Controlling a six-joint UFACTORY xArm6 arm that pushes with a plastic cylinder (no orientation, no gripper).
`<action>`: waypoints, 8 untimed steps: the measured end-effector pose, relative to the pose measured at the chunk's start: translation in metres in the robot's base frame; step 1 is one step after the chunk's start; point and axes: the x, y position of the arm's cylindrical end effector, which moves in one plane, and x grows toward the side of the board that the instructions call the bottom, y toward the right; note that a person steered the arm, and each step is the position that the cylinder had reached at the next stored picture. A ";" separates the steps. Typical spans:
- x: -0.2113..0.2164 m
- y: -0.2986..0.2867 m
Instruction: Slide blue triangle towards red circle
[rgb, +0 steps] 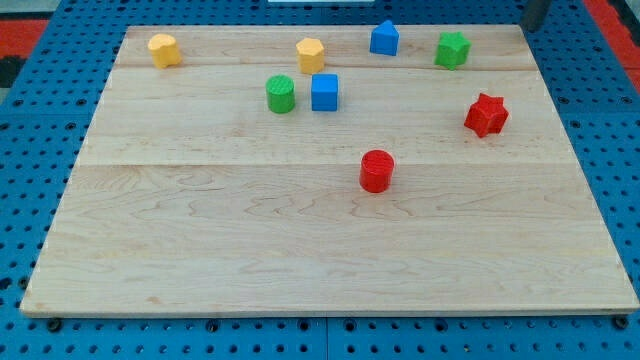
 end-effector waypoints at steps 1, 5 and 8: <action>0.000 -0.047; 0.001 -0.200; 0.033 -0.230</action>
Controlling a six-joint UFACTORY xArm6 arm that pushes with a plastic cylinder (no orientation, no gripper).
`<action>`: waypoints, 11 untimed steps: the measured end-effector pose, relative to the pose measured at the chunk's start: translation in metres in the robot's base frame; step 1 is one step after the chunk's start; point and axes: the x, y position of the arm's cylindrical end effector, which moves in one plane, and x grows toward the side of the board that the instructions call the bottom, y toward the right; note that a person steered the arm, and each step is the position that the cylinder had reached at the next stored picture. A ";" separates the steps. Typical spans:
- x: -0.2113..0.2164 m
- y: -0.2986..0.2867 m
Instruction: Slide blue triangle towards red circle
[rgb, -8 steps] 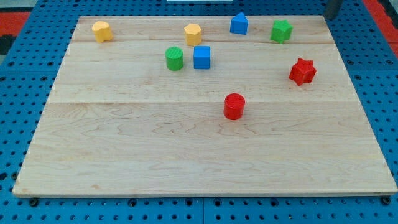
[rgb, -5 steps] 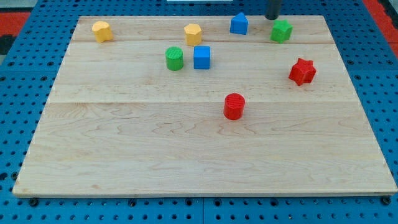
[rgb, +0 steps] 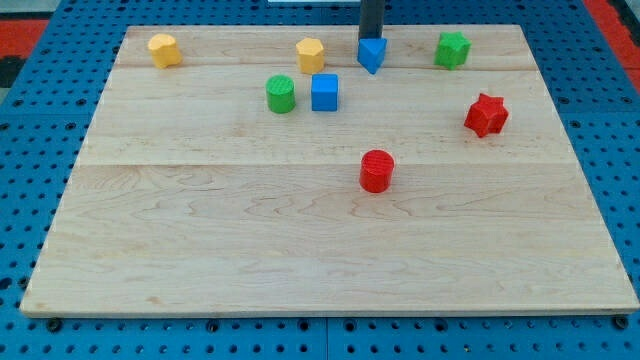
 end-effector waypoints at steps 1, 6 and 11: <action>0.004 0.000; 0.019 0.002; 0.090 0.018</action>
